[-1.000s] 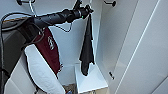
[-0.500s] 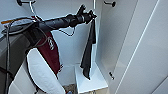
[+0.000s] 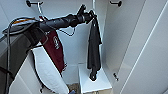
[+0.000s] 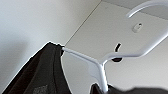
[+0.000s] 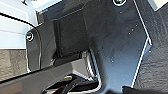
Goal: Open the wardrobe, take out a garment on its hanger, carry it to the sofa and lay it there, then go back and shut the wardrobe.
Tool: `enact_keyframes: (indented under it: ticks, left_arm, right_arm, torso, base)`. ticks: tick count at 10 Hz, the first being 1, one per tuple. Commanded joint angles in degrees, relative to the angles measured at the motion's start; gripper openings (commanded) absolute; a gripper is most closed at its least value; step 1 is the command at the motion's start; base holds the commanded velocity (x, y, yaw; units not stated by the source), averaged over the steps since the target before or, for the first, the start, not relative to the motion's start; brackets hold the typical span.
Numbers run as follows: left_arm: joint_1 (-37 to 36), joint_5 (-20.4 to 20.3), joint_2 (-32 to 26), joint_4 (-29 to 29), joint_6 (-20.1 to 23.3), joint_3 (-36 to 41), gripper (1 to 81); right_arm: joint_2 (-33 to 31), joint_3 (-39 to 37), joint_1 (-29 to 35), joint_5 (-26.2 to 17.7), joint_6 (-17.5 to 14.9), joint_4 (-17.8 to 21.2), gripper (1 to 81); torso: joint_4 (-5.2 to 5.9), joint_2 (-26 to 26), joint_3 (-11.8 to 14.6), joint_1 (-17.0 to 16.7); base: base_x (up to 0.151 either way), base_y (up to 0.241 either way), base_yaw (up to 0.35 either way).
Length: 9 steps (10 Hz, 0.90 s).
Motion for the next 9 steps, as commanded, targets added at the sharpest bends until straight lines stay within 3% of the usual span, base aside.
enact_keyframes:
  ticks: [1, 2, 3, 5, 9]
  left_arm:
    - [-11.68, -2.49, 0.55, 1.39, 1.02, -0.04, 1.0]
    - [-11.42, -2.49, 0.38, 1.39, 1.02, 0.14, 1.0]
    - [-11.25, -2.49, 0.29, 1.39, 1.02, 0.14, 1.0]
    - [-10.54, -2.49, 0.2, 1.39, 1.02, 0.4, 1.0]
    - [-10.01, -2.49, -0.15, 1.39, 1.02, 1.37, 1.0]
  right_arm:
    - [0.31, 0.15, 1.68, -3.23, -0.22, 0.35, 81.1]
    - [0.31, 0.15, 1.68, -3.23, -0.22, 0.35, 81.1]
    - [0.31, 0.15, 1.76, -3.23, -0.22, 0.35, 81.1]
    - [0.31, 0.15, 1.68, -3.23, -0.22, 0.43, 81.1]
    - [0.31, 0.15, 1.68, -3.23, -0.22, 0.43, 81.1]
  torso:
    - [0.0, 0.0, 4.83, 0.0]
    - [-0.04, 0.0, 5.69, 0.02]
    - [-0.06, 0.02, 1.66, 0.02]
    - [-0.06, -0.02, 4.26, -0.05]
    - [-0.06, -0.09, 4.78, -0.11]
  base:
    - [0.0, 0.0, 0.0]
    - [0.0, 0.0, 0.0]
    - [0.0, 0.0, 0.0]
    - [0.0, 0.0, 0.0]
    - [0.0, 0.0, 0.0]
